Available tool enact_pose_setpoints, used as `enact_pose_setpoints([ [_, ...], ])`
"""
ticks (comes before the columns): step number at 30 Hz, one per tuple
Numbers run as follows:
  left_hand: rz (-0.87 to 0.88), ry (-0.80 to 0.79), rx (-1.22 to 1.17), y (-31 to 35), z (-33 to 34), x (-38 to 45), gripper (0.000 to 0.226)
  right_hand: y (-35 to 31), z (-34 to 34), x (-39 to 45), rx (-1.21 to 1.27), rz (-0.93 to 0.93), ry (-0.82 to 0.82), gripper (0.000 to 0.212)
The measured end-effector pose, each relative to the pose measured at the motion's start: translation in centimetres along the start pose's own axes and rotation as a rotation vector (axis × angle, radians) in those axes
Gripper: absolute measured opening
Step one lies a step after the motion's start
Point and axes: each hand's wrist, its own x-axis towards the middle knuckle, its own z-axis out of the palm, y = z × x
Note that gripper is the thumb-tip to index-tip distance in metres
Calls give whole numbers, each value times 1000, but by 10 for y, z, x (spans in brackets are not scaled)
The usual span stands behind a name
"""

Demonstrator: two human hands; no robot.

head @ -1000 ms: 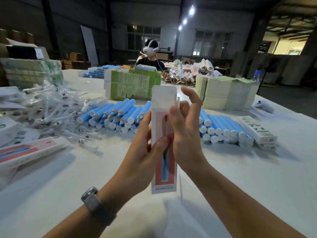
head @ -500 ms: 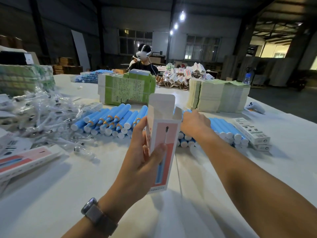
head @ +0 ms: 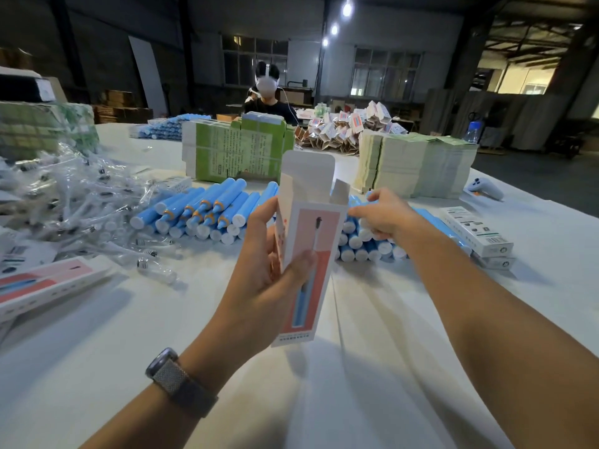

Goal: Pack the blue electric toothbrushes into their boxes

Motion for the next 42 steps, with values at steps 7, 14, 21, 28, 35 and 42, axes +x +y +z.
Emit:
enact_pose_setpoints([
  [7,-39,-92,95,-4,-2,-1,47,-22,-13,-78,875,-314,-161,45],
  [14,5,-77,258,-3,0,-2,44,-35,-33,-155,849,-685,-97,11],
  [21,17,-47,232,-1,4,-17,48,-39,-16,-164,515,-848,61,15],
  [28,35,-16,242,2,4,-19,51,-33,-18,-158,245,-809,40,34],
  [35,58,-25,250,0,3,-20,50,-33,-10,-160,259,-823,23,21],
  [42,80,-10,225,-5,2,-19,53,-26,-6,-153,412,-813,-7,25],
])
